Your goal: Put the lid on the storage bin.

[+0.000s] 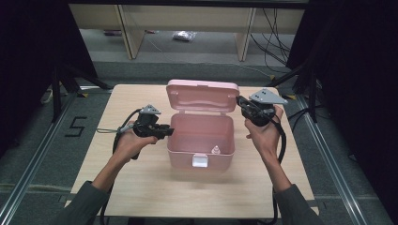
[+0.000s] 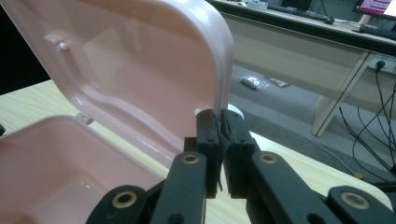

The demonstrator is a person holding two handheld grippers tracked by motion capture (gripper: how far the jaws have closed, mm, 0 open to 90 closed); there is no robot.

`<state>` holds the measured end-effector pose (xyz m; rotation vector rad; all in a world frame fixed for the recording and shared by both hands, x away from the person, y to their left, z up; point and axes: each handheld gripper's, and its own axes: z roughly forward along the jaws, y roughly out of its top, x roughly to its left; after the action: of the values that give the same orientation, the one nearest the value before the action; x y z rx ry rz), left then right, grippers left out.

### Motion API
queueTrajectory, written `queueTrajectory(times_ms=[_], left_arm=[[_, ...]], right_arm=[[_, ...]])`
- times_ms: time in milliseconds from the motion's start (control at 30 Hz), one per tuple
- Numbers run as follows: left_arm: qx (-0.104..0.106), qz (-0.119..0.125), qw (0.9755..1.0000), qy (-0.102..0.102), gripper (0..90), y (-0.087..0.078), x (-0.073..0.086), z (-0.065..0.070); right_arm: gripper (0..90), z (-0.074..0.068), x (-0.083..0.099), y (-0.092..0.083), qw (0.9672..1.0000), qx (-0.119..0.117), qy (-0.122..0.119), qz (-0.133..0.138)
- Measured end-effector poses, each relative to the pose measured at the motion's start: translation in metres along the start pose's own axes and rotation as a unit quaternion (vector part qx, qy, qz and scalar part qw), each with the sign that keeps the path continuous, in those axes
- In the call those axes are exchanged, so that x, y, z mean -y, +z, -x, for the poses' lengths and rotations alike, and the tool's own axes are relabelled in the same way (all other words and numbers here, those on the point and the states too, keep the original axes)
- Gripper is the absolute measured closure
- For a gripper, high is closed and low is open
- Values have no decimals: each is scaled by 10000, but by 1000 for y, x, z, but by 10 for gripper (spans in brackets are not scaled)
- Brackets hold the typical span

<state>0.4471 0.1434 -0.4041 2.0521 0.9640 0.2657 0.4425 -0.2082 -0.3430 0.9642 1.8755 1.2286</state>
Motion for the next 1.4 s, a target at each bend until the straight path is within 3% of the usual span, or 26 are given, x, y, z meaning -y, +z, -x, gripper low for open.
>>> queueTrajectory(times_ms=[33, 67, 133, 167, 200, 267, 533, 633, 667, 1000, 1033, 1400], left_arm=[[7, 3, 10000, -7, 705, 0, 0, 0], [13, -7, 10000, 7, 702, 0, 0, 0], [-11, -9, 10000, 18, 696, 0, 0, 1], [5, -41, 10000, 38, 694, 0, 0, 1], [-12, -25, 10000, 46, 695, 0, 0, 1], [-1, -17, 10000, 9, 695, 0, 0, 1], [5, 14, 10000, 5, 694, -1, 2, 2], [26, -16, 10000, 8, 686, -1, 2, 2], [29, 2, 10000, -16, 682, -1, 3, 3], [26, -23, 10000, 10, 676, -1, 4, 4], [3, -63, 9999, 82, 675, -2, 4, 4], [30, -45, 10000, 13, 670, -3, 6, 5]], right_arm=[[873, -2, 1, -2, 9999, -13, 118, -52], [873, 0, 1, -3, 10000, -39, -22, -9], [873, -2, 3, -5, 9999, -78, 106, -38], [873, -2, 4, -6, 10000, -72, 6, -10], [873, -3, 5, -7, 9999, -78, 89, -19], [872, -2, 5, -8, 9999, -98, 3, 26], [867, -5, 10, -15, 9996, -230, 137, -36], [866, -5, 10, -15, 9998, -187, 48, 37], [866, -6, 10, -16, 9997, -227, 109, -57], [866, -3, 9, -13, 9997, -245, 36, 79], [866, -3, 9, -13, 9996, -264, 59, 65], [864, 0, 6, -11, 9995, -314, -39, 29]])
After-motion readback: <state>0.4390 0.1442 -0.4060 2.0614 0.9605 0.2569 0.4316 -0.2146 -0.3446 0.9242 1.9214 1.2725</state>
